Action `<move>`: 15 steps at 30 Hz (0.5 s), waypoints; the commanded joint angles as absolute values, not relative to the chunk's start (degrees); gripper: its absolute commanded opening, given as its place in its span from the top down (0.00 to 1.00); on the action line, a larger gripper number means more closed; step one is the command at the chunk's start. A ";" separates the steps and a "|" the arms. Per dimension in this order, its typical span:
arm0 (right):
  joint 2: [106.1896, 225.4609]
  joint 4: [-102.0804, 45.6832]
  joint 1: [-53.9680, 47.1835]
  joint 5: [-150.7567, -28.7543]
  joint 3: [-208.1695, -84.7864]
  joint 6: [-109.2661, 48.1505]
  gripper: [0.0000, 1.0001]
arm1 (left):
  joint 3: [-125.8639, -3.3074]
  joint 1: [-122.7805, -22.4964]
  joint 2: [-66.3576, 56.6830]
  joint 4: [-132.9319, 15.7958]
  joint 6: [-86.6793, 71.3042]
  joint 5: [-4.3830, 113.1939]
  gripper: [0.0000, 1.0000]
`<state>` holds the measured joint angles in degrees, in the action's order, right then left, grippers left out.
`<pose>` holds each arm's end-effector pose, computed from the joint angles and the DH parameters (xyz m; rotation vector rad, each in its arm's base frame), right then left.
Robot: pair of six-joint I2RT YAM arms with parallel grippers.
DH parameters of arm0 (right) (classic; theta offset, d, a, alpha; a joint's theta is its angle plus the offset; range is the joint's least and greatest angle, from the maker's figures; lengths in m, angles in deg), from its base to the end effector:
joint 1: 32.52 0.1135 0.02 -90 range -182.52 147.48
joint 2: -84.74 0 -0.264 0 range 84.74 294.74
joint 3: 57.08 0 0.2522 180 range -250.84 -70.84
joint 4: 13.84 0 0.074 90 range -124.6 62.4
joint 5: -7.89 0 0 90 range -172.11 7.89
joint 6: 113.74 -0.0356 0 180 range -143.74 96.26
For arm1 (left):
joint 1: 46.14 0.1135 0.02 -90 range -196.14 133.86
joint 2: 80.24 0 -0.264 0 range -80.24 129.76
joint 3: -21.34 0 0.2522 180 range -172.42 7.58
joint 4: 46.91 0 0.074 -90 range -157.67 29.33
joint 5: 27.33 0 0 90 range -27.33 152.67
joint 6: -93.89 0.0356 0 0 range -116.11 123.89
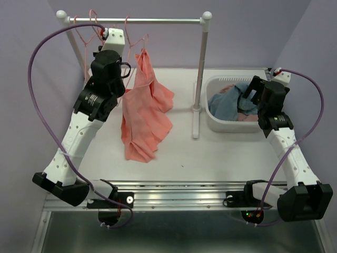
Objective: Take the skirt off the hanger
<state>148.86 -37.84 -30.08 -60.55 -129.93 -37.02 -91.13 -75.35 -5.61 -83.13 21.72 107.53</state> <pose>0.2577 -0.0021 0.3611 0.4310 1.7691 -0.1517 0.2291 -0.0993 0.5256 0.0140 1.5678 0.4456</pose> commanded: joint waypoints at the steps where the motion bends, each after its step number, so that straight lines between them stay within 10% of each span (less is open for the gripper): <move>1: 147.94 -35.42 -29.71 -60.85 -129.38 -36.58 0.00 | -97.69 -74.44 -2.92 -79.30 24.28 104.33 1.00; 15: 147.68 -35.25 -29.71 -60.76 -129.03 -36.40 0.00 | -109.84 -70.58 9.22 -80.63 24.02 104.33 1.00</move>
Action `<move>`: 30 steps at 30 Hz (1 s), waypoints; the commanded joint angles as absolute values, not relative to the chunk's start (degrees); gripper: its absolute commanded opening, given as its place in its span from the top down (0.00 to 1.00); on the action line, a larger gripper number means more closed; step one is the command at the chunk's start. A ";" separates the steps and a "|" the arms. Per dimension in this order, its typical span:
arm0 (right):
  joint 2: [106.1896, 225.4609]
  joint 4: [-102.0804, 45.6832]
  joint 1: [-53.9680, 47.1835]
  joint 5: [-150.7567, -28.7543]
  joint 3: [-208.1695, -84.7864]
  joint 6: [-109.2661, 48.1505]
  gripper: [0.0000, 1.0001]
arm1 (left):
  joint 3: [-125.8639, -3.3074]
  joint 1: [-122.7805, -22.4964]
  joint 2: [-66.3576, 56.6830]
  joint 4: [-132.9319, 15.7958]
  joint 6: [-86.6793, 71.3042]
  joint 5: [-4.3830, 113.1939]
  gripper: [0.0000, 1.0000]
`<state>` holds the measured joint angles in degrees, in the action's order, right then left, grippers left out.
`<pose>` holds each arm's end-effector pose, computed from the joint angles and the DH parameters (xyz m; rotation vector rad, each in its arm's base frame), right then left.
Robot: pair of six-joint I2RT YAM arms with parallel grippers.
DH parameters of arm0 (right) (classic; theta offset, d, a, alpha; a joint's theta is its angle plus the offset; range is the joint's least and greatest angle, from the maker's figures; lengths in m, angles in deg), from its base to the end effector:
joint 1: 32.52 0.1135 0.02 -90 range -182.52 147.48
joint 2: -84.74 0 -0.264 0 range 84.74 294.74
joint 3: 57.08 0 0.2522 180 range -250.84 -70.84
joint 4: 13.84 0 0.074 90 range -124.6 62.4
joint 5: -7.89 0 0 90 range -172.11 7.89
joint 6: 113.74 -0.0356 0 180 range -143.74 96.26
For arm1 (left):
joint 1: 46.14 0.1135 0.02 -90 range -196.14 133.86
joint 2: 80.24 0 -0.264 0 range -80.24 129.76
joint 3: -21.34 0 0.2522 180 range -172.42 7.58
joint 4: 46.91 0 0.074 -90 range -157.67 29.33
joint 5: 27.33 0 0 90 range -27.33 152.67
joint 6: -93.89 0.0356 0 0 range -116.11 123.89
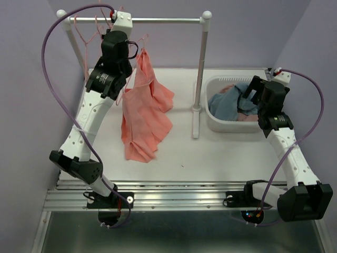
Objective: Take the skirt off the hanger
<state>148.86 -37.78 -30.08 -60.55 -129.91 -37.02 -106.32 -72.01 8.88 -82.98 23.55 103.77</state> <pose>0.2577 -0.0021 0.3611 0.4310 1.7684 -0.1515 0.2927 -0.1159 0.5390 0.0377 1.5559 0.4606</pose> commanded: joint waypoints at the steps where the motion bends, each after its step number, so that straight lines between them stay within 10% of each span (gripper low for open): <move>1: 147.76 -35.16 -29.71 -60.84 -129.11 -36.40 0.00 | -109.84 -70.31 9.40 -80.45 24.11 103.89 1.00; 30: 146.88 -34.99 -29.71 -61.20 -128.59 -36.66 0.00 | -93.93 -66.79 6.86 -77.81 18.40 97.30 1.00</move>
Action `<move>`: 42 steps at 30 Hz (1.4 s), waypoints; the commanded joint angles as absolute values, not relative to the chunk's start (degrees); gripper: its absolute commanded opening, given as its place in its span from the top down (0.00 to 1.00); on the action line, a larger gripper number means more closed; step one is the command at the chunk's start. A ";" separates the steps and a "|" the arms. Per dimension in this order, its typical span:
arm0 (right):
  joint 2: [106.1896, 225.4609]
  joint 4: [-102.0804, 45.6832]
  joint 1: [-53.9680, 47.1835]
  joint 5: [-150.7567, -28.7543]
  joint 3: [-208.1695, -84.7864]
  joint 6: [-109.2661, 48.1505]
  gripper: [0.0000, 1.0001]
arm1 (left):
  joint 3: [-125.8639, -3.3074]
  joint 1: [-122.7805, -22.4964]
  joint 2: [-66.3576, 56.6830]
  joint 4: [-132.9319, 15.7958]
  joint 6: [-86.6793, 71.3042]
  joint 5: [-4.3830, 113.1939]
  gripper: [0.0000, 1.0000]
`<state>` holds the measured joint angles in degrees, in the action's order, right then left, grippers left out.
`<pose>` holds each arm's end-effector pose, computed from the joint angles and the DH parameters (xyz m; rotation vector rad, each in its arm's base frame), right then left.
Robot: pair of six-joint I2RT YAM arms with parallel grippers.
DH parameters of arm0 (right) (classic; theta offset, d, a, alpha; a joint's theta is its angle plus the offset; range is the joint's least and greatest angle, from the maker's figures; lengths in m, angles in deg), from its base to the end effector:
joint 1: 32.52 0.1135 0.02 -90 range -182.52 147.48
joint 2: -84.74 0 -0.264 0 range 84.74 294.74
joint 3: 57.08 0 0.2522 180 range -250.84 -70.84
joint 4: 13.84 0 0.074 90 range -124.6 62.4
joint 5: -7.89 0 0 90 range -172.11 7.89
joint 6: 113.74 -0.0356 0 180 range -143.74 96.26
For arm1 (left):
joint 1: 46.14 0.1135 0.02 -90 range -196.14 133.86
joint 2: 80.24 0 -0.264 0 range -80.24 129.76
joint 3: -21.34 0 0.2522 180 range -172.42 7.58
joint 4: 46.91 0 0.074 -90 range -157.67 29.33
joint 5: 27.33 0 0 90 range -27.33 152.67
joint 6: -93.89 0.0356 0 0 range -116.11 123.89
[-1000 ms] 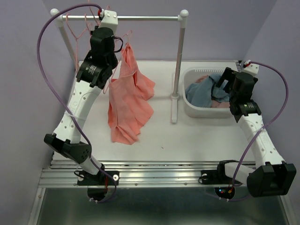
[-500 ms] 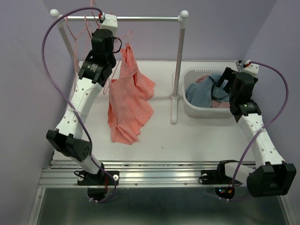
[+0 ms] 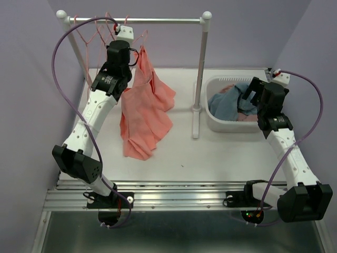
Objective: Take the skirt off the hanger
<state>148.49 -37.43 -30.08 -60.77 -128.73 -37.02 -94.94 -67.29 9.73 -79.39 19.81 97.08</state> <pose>0.2565 -0.0020 0.3560 0.4282 1.7772 -0.1502 0.3325 -0.1071 0.4782 0.0878 1.6755 0.4338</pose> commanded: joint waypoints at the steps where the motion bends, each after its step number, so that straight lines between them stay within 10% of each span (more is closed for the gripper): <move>1: 146.80 -34.99 -29.71 -61.28 -128.59 -36.75 0.00 | -93.93 -66.88 6.86 -77.98 18.05 97.47 1.00; 23: 146.36 -35.07 -29.71 -63.39 -128.68 -37.37 0.00 | -96.04 -66.88 -0.17 -82.21 13.04 90.62 0.48; 28: 145.92 -35.16 -29.71 -63.31 -128.76 -37.37 0.00 | -94.99 -66.88 -5.62 -81.50 11.98 85.79 0.02; 42: 145.48 -35.42 -29.71 -63.92 -128.94 -37.63 0.00 | -92.87 -67.32 -13.89 -76.67 9.43 59.42 0.01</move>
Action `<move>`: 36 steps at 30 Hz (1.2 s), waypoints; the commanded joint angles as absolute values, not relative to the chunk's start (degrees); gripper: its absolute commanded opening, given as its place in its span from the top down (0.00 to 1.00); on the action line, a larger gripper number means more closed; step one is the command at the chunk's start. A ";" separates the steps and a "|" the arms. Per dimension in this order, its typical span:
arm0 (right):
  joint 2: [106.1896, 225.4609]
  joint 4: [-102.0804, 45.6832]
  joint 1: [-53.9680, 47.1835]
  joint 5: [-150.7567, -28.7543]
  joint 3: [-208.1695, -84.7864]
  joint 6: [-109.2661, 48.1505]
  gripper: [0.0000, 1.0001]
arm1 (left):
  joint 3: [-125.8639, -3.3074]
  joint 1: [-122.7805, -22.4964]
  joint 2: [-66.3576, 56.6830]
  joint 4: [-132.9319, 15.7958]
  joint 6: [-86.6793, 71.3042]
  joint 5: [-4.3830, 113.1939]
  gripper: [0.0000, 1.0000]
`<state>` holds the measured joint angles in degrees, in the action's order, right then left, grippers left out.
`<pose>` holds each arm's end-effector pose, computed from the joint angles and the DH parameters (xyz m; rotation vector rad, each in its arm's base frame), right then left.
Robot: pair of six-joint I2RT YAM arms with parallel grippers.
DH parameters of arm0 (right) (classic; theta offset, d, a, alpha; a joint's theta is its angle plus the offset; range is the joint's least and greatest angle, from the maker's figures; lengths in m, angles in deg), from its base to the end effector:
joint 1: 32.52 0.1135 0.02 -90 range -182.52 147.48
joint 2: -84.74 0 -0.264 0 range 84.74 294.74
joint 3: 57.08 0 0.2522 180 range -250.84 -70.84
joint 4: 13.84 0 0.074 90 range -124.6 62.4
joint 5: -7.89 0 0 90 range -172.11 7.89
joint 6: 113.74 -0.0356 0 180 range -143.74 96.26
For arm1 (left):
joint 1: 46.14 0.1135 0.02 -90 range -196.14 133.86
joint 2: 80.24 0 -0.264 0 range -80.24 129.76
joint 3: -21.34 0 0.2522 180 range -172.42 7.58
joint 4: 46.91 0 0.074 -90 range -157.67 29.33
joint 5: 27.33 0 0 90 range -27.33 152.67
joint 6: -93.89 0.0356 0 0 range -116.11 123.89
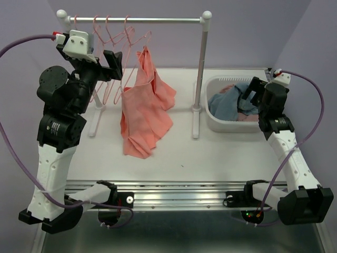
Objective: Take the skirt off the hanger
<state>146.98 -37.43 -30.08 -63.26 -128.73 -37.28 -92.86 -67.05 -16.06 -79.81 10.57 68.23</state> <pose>0.2505 -0.0008 0.3620 0.4037 1.7602 -0.1005 0.1616 -0.0580 0.5766 0.2221 1.2554 -0.1521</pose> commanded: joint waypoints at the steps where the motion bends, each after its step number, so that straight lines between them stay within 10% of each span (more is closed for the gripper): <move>1: 145.48 -35.60 -29.71 -64.01 -128.94 -37.63 0.00 | -93.22 -67.41 -12.06 -76.84 9.26 58.63 0.01; 27: 144.86 -36.04 -29.71 -62.78 -129.12 -37.45 0.00 | -96.30 -67.41 2.90 -77.55 10.04 62.05 0.03; 36: 144.25 -36.04 -29.71 -62.87 -128.94 -37.54 0.00 | -99.46 -67.41 7.55 -78.77 10.75 66.80 0.24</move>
<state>146.13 -37.47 -30.08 -63.26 -128.73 -37.28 -96.03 -67.18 5.99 -80.03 9.78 64.82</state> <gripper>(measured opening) 0.998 0.779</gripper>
